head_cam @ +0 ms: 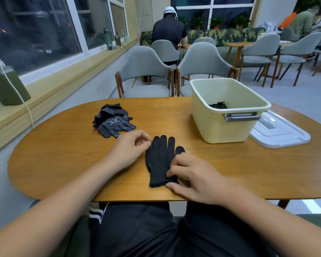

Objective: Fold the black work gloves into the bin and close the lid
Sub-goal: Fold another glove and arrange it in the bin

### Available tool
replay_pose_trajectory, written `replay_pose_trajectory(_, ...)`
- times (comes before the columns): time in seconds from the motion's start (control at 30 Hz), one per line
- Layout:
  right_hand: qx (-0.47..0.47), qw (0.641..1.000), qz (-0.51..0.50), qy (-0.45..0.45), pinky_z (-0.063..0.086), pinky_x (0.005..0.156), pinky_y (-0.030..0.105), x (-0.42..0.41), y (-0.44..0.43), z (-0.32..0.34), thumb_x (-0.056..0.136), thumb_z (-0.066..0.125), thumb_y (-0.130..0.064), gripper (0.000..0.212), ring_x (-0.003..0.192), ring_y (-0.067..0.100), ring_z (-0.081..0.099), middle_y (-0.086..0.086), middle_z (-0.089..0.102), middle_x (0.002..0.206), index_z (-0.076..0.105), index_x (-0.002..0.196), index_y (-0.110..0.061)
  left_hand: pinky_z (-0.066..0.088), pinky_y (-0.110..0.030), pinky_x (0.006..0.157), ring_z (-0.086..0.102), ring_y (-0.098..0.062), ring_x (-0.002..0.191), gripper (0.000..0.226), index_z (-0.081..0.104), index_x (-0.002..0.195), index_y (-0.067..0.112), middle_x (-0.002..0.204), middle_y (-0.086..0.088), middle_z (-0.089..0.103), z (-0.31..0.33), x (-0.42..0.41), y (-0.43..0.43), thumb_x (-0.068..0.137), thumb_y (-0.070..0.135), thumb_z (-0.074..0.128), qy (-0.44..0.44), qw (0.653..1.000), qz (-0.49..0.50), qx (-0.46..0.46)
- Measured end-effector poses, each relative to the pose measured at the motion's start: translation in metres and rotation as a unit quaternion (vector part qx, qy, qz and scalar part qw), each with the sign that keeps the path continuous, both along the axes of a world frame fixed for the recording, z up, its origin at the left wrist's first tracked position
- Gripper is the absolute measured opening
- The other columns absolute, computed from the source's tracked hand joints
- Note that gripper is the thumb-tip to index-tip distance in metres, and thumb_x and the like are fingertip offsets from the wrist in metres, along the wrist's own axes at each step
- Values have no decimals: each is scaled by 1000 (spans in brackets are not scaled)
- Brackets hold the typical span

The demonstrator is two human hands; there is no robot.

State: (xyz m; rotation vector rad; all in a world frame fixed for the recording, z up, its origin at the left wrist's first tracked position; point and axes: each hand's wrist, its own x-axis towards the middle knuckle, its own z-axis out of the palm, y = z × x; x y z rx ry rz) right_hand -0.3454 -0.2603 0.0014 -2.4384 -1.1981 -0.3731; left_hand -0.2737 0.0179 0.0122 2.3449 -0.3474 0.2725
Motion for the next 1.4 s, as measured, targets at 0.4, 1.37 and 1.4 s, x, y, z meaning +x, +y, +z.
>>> replay_pose_trajectory(0.4, 0, 1000, -10, 14, 51, 81, 35, -1, 0, 0, 106, 62, -54, 30, 99, 10, 54, -12, 57, 111, 73, 117, -28, 52, -28, 75, 67, -7, 91, 9, 79, 86, 25, 91, 13, 75, 12, 68, -31, 89, 31, 85, 98, 991, 58, 69)
replay_pose_trajectory(1.37, 29, 998, -62, 16, 53, 78, 37, 4, 2, -7, 101, 66, -54, 32, 98, 10, 54, -12, 56, 107, 73, 116, -27, 53, -34, 88, 65, -16, 105, 11, 78, 96, 35, 102, 17, 68, 2, -74, -13, 90, 36, 86, -40, 984, -166, 50)
replay_pose_trajectory(1.4, 31, 997, -61, 18, 53, 79, 37, 5, 2, -7, 100, 66, -54, 32, 99, 10, 55, -12, 56, 107, 73, 116, -27, 53, -32, 88, 64, -15, 105, 14, 78, 99, 36, 104, 18, 67, 0, -79, -12, 89, 39, 87, -38, 982, -173, 61)
